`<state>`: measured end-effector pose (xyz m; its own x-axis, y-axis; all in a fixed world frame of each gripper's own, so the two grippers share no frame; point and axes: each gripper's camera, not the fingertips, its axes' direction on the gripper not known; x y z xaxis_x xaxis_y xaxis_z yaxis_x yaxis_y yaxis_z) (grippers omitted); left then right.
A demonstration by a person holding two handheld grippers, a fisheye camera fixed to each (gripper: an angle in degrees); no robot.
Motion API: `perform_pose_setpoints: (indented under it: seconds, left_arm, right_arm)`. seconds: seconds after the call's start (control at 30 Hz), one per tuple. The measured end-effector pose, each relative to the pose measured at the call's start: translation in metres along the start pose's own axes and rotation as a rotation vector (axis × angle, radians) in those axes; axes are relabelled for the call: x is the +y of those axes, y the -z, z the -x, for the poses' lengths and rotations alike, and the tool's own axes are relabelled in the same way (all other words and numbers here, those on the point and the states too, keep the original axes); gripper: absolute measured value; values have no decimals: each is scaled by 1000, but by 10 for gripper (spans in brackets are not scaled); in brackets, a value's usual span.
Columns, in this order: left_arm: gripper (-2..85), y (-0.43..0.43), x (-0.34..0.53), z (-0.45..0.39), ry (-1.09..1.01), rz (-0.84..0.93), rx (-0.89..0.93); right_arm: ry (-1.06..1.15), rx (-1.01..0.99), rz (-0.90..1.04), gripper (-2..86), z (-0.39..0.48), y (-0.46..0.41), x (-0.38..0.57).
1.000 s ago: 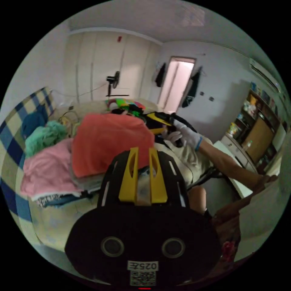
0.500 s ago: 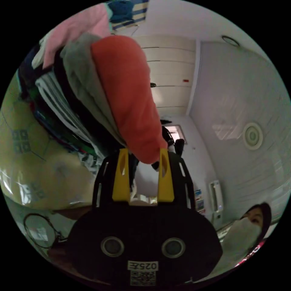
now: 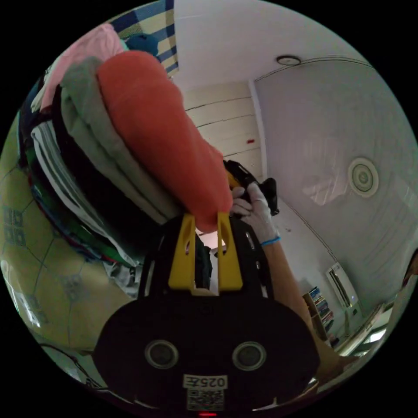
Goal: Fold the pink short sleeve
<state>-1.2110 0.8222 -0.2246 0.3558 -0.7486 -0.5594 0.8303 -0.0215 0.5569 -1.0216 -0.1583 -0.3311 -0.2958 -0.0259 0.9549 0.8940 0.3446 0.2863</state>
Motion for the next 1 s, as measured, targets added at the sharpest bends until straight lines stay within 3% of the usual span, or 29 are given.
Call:
perform_pose_setpoints:
  seconds: [0.1,0.17,0.23,0.27,0.4,0.5,0.57,0.63,0.7,0.8,0.87,0.97,1.0]
  left_arm:
    - [18,-7,14,5,-12,81,-6]
    - [0,13,19,-5,-66,123,13]
    - [-5,46,8,-36,-248,39,-47]
    - [-6,61,-8,-62,-394,11,-126]
    - [2,58,-59,-119,-656,29,-377]
    - [4,-4,-87,-112,-754,245,-619]
    - [-8,-55,-92,-57,-737,432,-809]
    - [-11,-60,-88,-25,-674,430,-729]
    - [-11,-51,-82,-29,-680,427,-712]
    - [-10,-14,-53,-57,-699,174,-692]
    - [-10,28,13,-97,-864,-152,-686]
    - [-8,52,119,-132,-1063,-378,-539]
    - [-7,51,138,-136,-1089,-373,-496]
  right_arm:
    - [-108,-41,58,48,-38,-32,31]
    - [-213,-243,-76,52,-68,-15,64]
    - [-272,-321,-202,39,-78,11,92]
    - [-238,-331,-296,16,-68,31,111]
    - [43,-432,-340,-5,14,54,155]
    - [180,-254,-292,-8,84,29,184]
    - [269,13,-170,-9,113,-20,198]
    - [286,106,-190,-10,113,-38,212]
    - [246,67,-204,-10,110,-39,221]
    - [290,91,-301,-10,124,-18,248]
    - [305,144,-479,-10,135,17,298]
    - [313,210,-712,-9,137,64,394]
    - [307,234,-743,-8,136,70,414]
